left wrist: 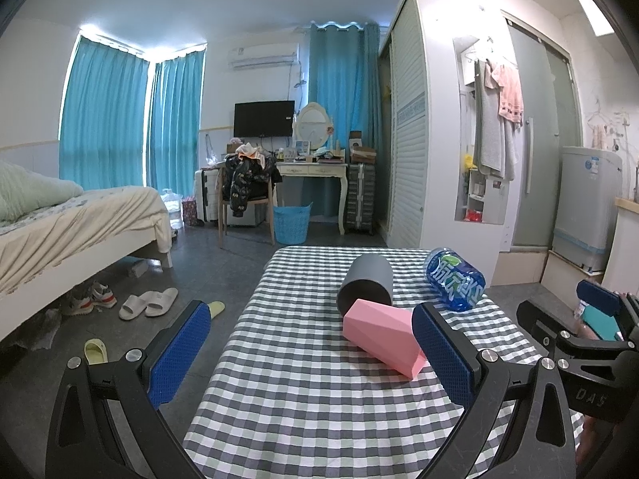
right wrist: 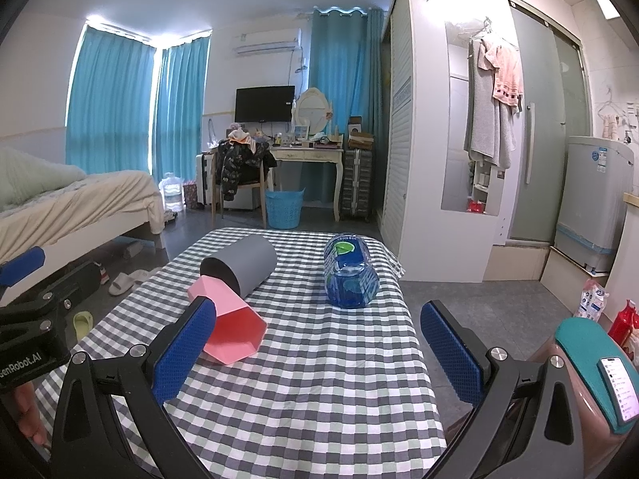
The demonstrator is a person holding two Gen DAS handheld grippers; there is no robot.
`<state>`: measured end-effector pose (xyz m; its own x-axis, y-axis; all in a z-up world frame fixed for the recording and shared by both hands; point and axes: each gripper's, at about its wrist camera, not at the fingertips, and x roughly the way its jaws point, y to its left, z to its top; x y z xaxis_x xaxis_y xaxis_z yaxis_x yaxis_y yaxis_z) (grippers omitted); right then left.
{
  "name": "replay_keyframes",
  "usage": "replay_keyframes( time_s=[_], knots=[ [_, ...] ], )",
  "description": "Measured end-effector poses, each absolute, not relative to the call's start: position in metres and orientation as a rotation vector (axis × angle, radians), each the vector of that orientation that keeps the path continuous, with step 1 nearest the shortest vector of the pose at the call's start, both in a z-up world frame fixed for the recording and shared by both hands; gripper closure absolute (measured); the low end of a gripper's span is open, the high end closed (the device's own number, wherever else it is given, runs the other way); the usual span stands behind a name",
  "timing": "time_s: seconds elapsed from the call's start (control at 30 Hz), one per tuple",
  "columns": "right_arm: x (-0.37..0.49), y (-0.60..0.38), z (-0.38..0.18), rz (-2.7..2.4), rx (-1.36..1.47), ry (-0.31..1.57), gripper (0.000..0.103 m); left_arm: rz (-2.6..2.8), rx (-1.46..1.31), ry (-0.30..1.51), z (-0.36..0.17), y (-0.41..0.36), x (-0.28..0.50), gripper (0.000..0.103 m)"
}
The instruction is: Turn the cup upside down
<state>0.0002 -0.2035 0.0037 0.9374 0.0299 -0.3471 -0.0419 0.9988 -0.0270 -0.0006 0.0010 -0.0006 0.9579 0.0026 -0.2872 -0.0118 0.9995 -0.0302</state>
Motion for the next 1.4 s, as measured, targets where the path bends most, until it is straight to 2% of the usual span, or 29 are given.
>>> replay_keyframes(
  time_s=[0.37, 0.53, 0.8, 1.0, 1.13, 1.2, 1.27, 1.4],
  knots=[
    [0.036, -0.226, 0.021, -0.006, 0.010, 0.375, 0.000, 0.035, -0.061, 0.341, 0.009, 0.012, 0.030, 0.000],
    [0.078, -0.237, 0.031, 0.008, -0.025, 0.447, 0.000, 0.050, -0.092, 0.418, 0.010, 0.020, 0.060, 0.000],
    [0.186, -0.238, 0.001, 0.029, -0.060, 0.672, 0.000, 0.073, -0.090, 0.556, -0.014, 0.026, 0.094, 0.000],
    [0.237, -0.235, -0.032, 0.012, -0.081, 0.770, 0.002, 0.072, -0.109, 0.622, -0.026, 0.029, 0.107, 0.000],
    [0.249, -0.239, -0.043, 0.008, -0.058, 0.805, 0.012, 0.069, -0.112, 0.647, -0.031, 0.026, 0.111, 0.000],
    [0.251, -0.241, -0.046, -0.001, -0.060, 0.819, 0.020, 0.063, -0.105, 0.649, -0.033, 0.024, 0.110, 0.000],
    [0.254, -0.243, -0.052, 0.009, -0.048, 0.845, 0.033, 0.064, -0.088, 0.647, -0.034, 0.021, 0.109, 0.000],
    [0.237, -0.250, -0.049, 0.005, -0.046, 0.834, 0.033, 0.066, -0.084, 0.659, -0.037, 0.017, 0.106, 0.000]
  ],
)
